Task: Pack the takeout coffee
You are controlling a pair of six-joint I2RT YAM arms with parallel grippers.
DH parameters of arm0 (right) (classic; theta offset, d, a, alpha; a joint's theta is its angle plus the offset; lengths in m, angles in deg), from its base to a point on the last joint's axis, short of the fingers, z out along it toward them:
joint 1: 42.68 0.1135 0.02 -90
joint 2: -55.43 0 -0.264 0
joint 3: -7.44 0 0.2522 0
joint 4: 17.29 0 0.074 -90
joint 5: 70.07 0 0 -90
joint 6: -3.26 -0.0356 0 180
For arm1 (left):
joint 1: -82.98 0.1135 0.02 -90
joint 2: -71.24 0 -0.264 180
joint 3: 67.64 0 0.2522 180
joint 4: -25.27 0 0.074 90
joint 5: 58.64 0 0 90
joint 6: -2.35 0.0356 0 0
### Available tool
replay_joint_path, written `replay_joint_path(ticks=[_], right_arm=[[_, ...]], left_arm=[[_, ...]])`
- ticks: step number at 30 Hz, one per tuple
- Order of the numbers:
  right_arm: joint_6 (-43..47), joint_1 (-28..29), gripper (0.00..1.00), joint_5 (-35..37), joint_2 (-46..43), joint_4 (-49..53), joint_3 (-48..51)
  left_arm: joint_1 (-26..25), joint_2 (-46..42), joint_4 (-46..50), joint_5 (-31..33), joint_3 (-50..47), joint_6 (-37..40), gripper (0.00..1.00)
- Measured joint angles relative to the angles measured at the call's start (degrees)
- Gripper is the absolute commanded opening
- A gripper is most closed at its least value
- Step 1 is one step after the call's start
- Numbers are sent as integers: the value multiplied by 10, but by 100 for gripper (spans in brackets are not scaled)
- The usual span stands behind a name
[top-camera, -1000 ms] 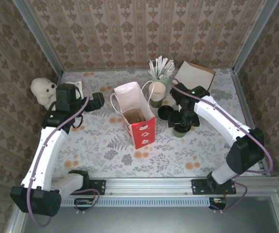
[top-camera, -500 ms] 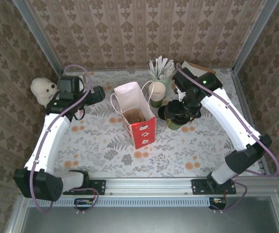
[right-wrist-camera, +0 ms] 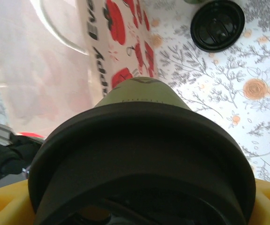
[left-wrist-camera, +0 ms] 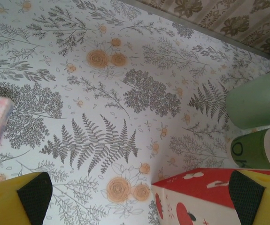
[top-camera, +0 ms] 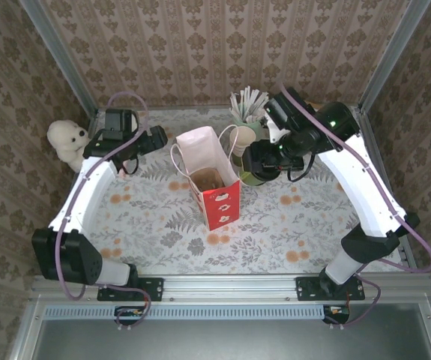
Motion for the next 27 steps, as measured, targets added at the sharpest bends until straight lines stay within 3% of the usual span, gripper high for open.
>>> replay_joint_path(ticks=[11,27], right_arm=[[-41,30,65,-8,1,0,-67],[-64,116,67,10,89,0,-185]], left_arm=[[-9,94,-10,0,44,-1,100],[-49,125,-10,-25,60,-2,100]])
